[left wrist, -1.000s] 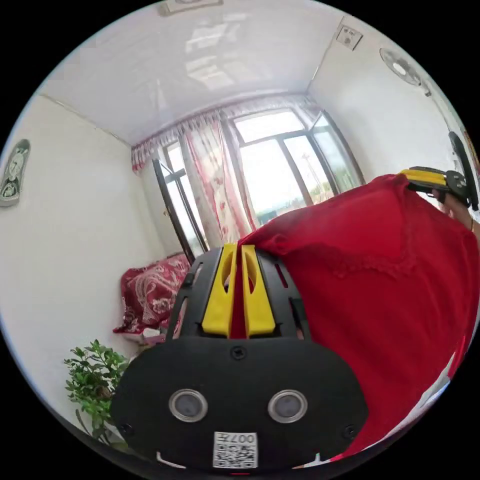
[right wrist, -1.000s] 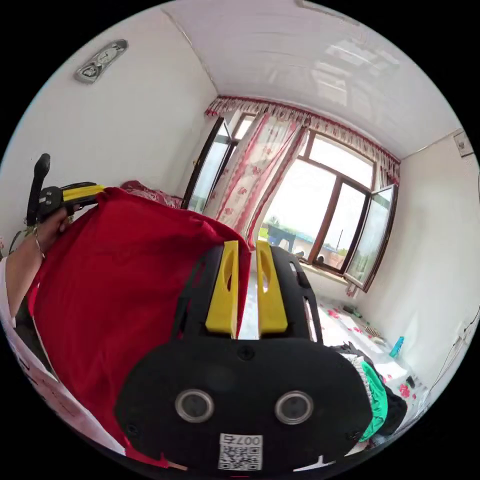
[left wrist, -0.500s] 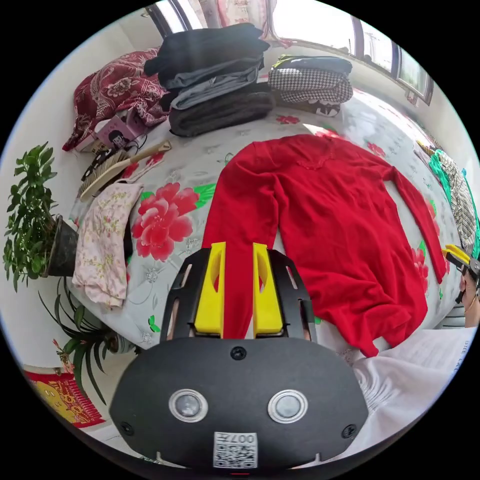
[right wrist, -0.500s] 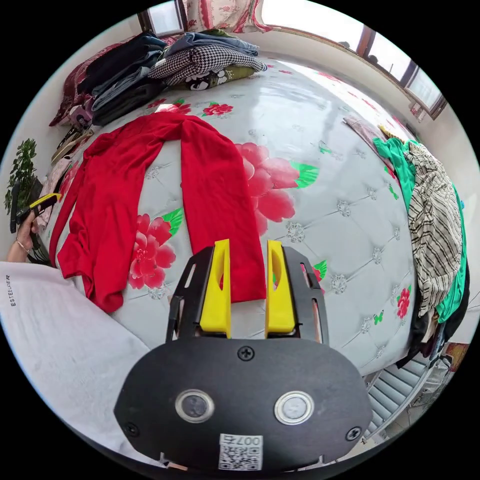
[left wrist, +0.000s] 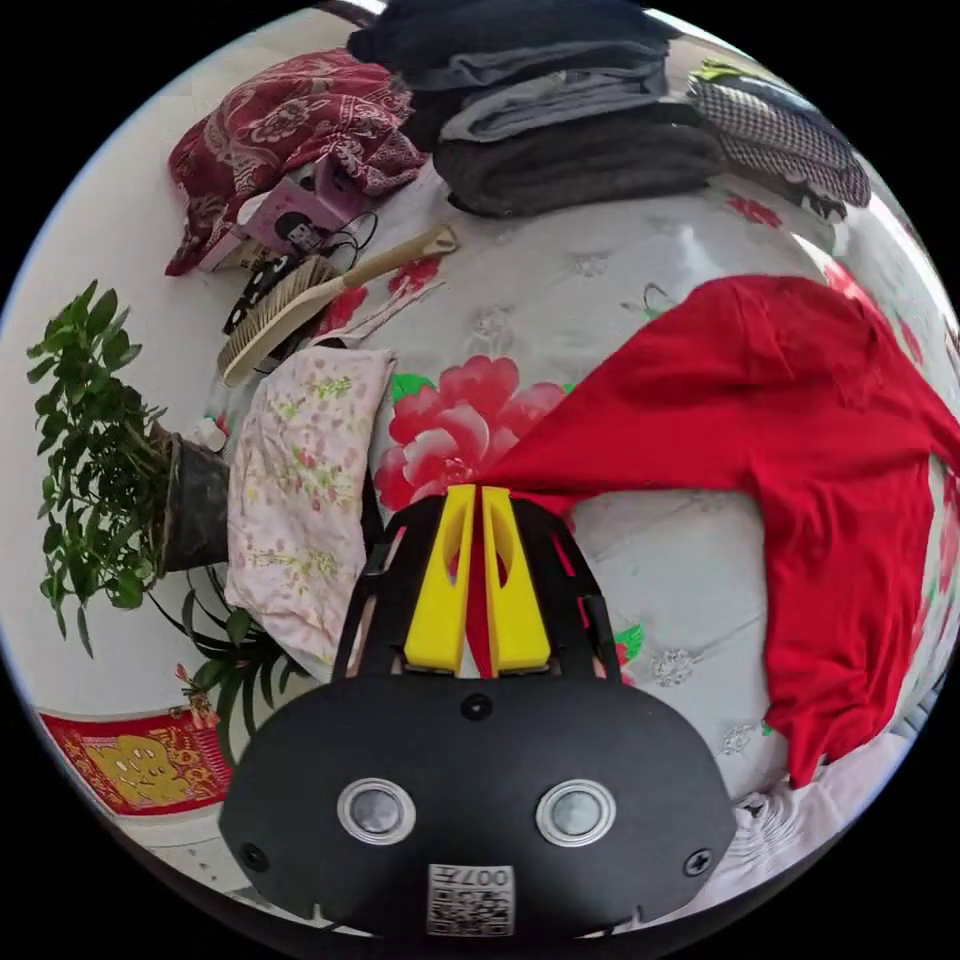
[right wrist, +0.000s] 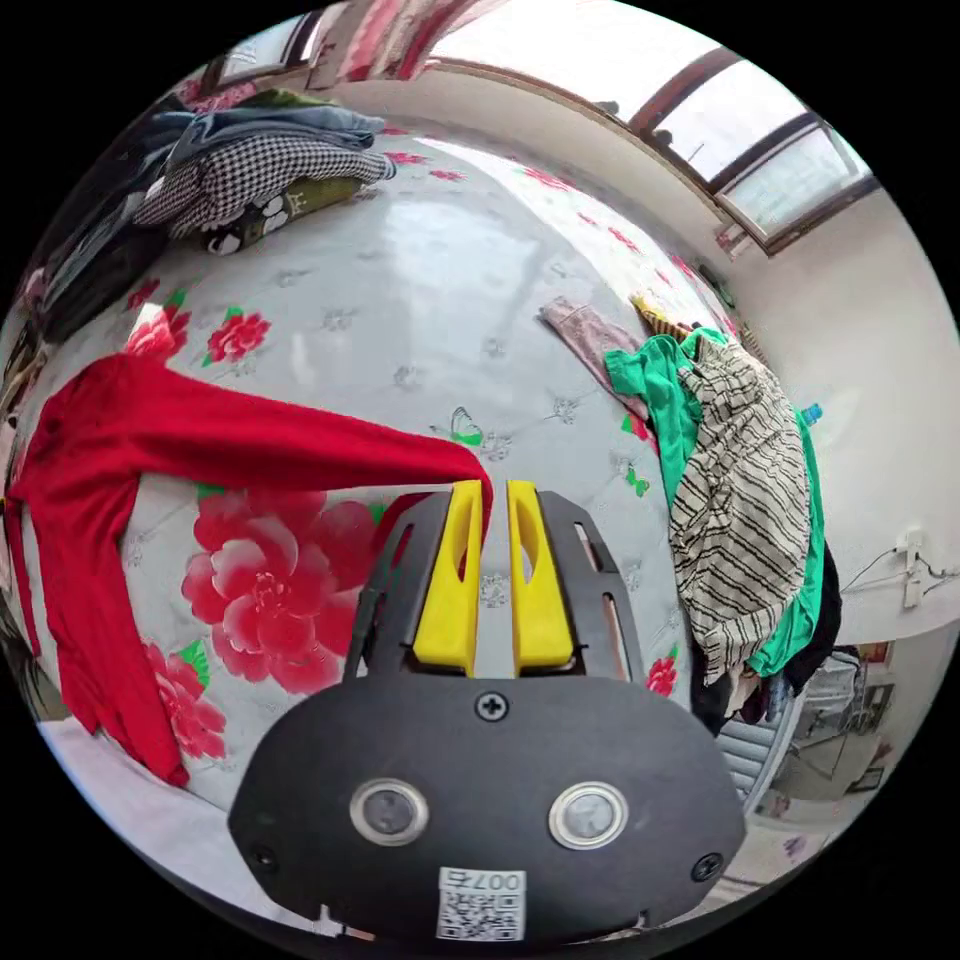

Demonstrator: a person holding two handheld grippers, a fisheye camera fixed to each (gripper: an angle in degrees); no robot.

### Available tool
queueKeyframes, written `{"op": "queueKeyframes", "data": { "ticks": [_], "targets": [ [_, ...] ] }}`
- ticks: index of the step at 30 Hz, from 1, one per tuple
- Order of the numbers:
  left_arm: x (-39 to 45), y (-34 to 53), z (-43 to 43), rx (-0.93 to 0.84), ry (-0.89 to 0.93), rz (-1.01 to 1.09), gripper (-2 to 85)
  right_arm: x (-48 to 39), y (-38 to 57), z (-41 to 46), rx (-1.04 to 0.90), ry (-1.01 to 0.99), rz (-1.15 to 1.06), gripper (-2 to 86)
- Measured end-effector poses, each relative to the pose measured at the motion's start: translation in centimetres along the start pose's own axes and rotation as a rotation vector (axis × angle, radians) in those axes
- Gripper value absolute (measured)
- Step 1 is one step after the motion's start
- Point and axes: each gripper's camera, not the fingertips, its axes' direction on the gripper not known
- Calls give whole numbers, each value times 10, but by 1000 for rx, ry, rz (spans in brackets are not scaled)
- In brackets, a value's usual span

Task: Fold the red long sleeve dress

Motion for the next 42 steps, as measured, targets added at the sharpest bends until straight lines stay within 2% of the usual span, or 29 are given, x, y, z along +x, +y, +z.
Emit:
{"op": "queueKeyframes", "data": {
  "ticks": [1,3,6,8,11,14,16,17,18,20,21,25,29,36,39,42],
  "targets": [
    [-21,-7,-8,17,40,-80,42,17,-4,-6,-2,35,65,25],
    [-37,-7,-24,62,42,-148,74,22,4,-19,38,-13,57,29],
    [-23,22,-53,171,93,-119,88,-14,46,-38,79,-263,-77,33],
    [24,63,-73,234,230,52,87,-65,99,-45,50,-475,-229,38],
    [105,124,-95,229,433,333,95,-126,169,-55,-19,-714,-396,47],
    [170,176,-114,192,492,521,111,-168,219,-70,-68,-810,-542,59],
    [195,197,-117,182,462,636,110,-184,241,-80,-68,-816,-630,65],
    [206,206,-113,162,374,713,98,-193,253,-85,-63,-792,-681,68],
    [209,208,-108,144,314,734,91,-197,259,-86,-60,-776,-701,69],
    [207,211,-84,61,131,725,6,-209,278,-76,-93,-680,-749,69],
    [203,213,-80,51,128,721,2,-211,280,-71,-119,-641,-747,68],
    [146,222,-73,39,248,561,-7,-171,278,-73,-74,-554,-566,50],
    [75,241,-73,65,442,344,5,-119,283,-88,-19,-585,-481,49],
    [50,274,-63,56,486,327,107,-124,326,-87,-88,-694,-566,65],
    [51,279,-54,34,503,315,99,-142,336,-83,-90,-697,-598,59],
    [59,273,-38,1,465,310,52,-143,328,-83,-55,-648,-587,28]
  ]
}}
